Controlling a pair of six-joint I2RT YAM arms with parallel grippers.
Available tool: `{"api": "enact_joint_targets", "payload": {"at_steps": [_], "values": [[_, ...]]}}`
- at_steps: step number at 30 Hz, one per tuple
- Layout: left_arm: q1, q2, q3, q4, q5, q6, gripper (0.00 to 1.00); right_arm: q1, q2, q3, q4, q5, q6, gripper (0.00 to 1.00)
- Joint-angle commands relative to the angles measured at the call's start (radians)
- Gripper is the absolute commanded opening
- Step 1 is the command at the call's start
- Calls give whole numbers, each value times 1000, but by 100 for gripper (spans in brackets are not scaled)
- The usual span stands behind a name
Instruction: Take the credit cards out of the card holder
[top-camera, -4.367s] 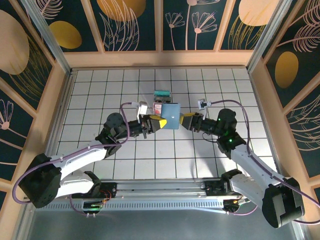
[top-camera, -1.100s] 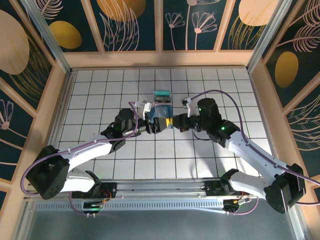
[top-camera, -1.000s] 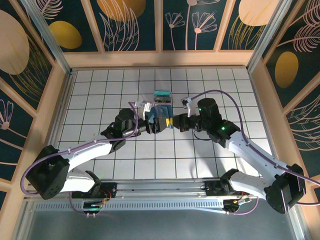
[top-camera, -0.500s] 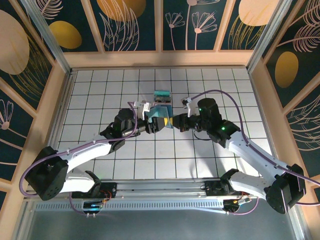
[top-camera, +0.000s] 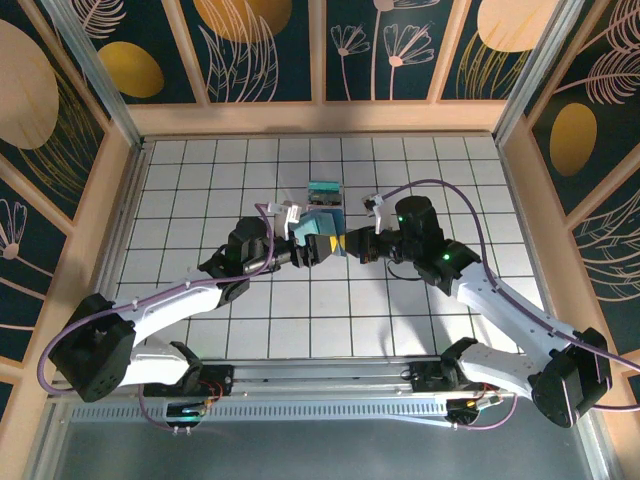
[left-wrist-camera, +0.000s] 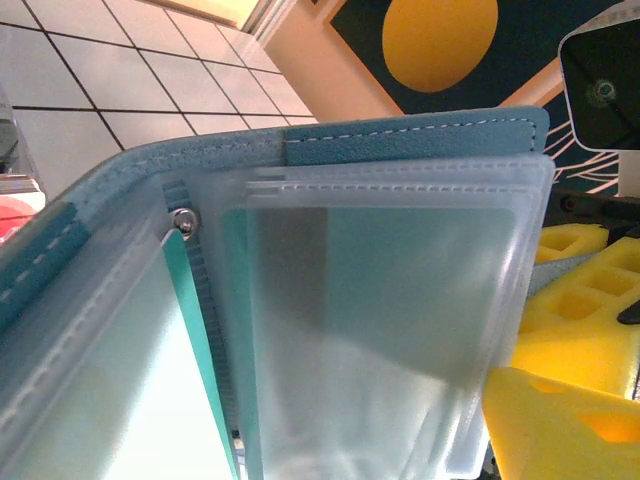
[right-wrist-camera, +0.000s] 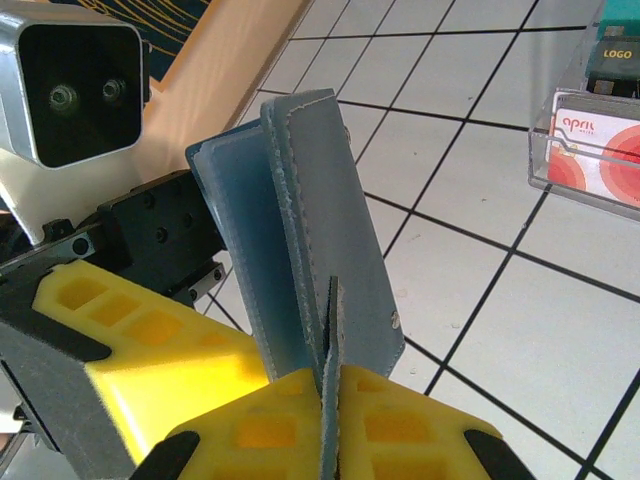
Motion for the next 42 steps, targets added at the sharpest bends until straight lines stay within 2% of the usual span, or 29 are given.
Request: {"api": "enact_joint_targets", "payload": {"at_steps": [1, 6, 19, 23, 25, 26, 28, 30, 31, 32, 34, 35, 36, 38, 39, 42], "values": [[-2, -9, 15, 26, 9, -3, 76, 5, -5, 9, 76, -19, 1, 0], [-3, -14, 15, 25, 3, -6, 63, 4, -5, 4, 71, -19, 9, 0], [-3, -30, 6, 18, -14, -7, 59, -38, -39, -43, 200, -151, 68, 27], [-2, -27, 6, 27, -7, -13, 56, -38, -35, -51, 224, -169, 76, 27], [-3, -27, 6, 29, -5, -15, 52, -38, -31, -56, 230, -173, 78, 21], [-3, -25, 5, 33, -3, -17, 48, -38, -26, -60, 234, -175, 80, 15], [-3, -22, 3, 45, 2, -22, 29, -39, -23, -64, 242, -176, 84, 6], [-3, -19, -6, 50, -30, -30, 6, -40, -17, -68, 242, -154, 88, 4], [-3, -17, -11, 48, -50, -36, 0, -41, -15, -68, 236, -136, 90, 4], [-3, -12, -11, 34, -66, -36, 0, -42, -14, -65, 223, -109, 91, 4], [-3, -5, -1, -11, -73, -12, 8, -43, -13, -51, 175, -50, 88, 4], [-3, -5, 6, -44, -83, 9, 20, -43, -14, -47, 151, -12, 87, 5], [-2, -5, 9, -85, -100, 36, 46, -43, -19, -44, 125, 25, 88, 9], [-2, 5, 12, -152, -112, 86, 90, -46, -27, -35, 67, 95, 93, 16], [-4, 17, 15, -194, -138, 101, 99, -48, -32, -30, 41, 122, 93, 19], [-13, 70, 27, -281, -209, 116, 99, -53, -44, -28, 4, 176, 96, 24]]}}
